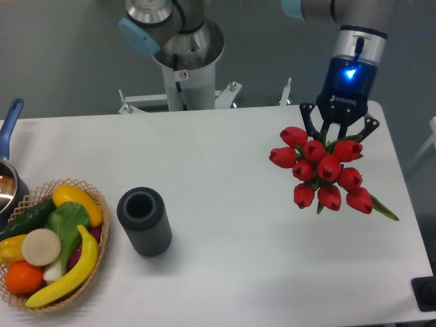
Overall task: Insert the flowers into the vase
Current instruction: 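Hold the red tulip bunch by the stems in the gripper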
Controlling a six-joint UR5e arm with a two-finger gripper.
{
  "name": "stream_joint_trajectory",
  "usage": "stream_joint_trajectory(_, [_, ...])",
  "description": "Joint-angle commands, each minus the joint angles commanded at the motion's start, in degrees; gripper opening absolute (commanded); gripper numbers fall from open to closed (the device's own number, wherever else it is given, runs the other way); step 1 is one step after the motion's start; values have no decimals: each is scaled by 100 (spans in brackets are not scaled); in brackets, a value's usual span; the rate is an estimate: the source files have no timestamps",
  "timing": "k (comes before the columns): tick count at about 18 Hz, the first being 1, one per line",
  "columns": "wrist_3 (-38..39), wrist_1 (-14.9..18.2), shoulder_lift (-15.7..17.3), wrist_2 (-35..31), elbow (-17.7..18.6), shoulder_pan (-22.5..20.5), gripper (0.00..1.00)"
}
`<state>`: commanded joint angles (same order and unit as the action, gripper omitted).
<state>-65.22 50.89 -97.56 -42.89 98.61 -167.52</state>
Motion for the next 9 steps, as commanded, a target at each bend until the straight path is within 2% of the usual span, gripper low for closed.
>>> stream_joint_trajectory(5, [9, -9, -9, 61, -18, 26, 28])
stream_joint_trajectory(9, [26, -18, -9, 386, 17, -9, 28])
